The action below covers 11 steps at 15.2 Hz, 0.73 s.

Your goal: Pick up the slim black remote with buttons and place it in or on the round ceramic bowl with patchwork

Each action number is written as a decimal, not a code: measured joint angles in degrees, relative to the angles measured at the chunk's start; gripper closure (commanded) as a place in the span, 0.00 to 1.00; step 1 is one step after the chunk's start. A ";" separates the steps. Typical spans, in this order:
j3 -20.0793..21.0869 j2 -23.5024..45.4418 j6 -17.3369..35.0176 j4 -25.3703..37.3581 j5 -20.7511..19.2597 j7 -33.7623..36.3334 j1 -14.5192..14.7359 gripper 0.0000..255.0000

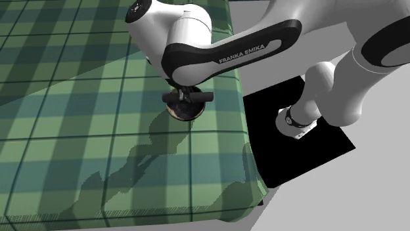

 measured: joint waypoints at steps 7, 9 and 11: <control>-0.56 3.89 2.55 1.21 0.44 -1.64 -0.81 1.00; -0.58 4.46 4.07 0.24 0.54 -1.81 -0.88 1.00; -0.55 4.87 5.65 -0.94 0.63 -1.85 -0.86 1.00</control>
